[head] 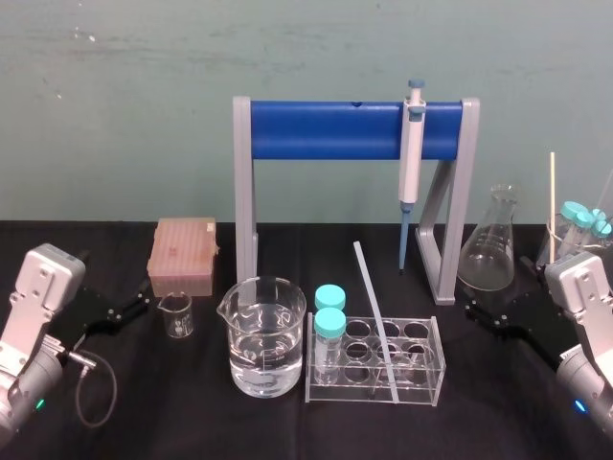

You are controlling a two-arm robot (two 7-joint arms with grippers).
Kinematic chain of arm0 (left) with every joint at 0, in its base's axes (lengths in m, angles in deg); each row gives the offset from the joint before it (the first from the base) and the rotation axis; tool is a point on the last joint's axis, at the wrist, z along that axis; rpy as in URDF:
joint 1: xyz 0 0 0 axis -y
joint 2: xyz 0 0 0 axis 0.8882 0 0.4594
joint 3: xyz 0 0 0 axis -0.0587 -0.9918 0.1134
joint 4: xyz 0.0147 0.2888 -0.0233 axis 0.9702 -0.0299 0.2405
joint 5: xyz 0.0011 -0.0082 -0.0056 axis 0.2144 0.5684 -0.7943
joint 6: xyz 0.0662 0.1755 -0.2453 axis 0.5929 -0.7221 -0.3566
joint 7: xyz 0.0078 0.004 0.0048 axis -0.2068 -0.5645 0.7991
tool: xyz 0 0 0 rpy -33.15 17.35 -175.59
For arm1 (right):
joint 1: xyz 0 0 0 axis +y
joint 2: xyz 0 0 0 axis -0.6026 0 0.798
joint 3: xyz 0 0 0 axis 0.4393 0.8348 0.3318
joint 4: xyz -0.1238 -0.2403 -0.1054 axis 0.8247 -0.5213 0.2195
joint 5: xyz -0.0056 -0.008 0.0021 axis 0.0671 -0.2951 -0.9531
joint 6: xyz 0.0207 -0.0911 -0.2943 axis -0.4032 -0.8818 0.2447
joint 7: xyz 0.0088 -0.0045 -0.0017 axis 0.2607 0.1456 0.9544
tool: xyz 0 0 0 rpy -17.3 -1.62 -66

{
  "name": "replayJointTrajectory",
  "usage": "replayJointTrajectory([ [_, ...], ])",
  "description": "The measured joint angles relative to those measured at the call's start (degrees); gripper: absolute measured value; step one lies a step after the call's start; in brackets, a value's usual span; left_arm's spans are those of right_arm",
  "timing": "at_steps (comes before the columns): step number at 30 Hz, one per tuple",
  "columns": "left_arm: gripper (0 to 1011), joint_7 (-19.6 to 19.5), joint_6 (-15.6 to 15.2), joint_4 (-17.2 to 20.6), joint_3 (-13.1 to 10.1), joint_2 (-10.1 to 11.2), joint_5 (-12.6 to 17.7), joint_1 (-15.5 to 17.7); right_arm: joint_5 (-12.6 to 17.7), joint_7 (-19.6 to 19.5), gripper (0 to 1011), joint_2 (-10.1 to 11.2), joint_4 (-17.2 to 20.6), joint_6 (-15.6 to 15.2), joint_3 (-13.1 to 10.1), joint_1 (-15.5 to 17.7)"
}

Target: Pick up the stirring rod with one hand, then place it down.

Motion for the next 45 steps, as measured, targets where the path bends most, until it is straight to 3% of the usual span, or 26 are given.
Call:
replayJointTrajectory([
  [41, 1000, 0.0, 0.0, 0.0, 0.0, 0.0, 0.0, 0.0, 0.0, 0.0, 1002, 0.0, 0.0, 0.0, 0.0, 0.0],
  [45, 1000, 0.0, 0.0, 0.0, 0.0, 0.0, 0.0, 0.0, 1.1, 1.5, 1002, -0.2, -0.1, 0.2, -0.9, 0.0],
])
